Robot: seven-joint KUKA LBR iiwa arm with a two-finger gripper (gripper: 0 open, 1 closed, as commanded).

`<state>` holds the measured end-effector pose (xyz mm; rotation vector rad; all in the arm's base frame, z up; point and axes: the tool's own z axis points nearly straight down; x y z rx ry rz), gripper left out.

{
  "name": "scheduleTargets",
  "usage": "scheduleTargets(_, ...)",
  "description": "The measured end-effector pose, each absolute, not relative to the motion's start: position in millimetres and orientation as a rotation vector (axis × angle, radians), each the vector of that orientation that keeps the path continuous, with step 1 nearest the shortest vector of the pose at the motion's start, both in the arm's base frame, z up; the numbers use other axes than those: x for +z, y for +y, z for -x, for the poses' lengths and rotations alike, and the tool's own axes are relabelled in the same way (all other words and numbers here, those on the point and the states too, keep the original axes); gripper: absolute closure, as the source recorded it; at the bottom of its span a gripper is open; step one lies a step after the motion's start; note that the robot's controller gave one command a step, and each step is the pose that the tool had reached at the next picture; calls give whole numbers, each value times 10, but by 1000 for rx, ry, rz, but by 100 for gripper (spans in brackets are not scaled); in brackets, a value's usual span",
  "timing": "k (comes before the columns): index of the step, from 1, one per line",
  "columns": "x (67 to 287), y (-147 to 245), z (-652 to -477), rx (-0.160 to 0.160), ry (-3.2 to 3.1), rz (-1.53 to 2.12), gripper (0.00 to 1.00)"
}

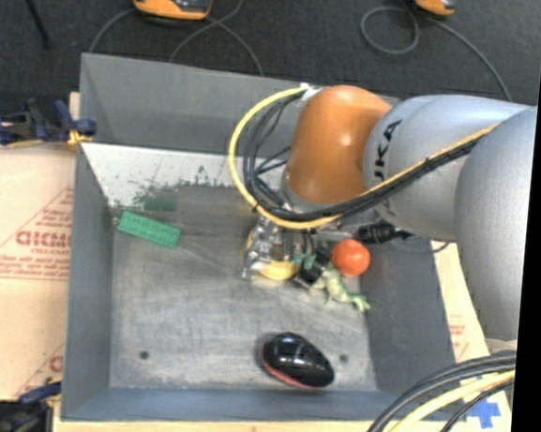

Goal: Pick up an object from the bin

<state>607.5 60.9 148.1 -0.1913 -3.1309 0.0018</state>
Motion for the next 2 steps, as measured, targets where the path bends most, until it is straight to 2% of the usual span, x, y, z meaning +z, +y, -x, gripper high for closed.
scheduleTargets(1,1754,612,-6194,-1,-3160,85,100)
scheduleTargets(2,1509,533,-5900,-1,-3137,168,100)
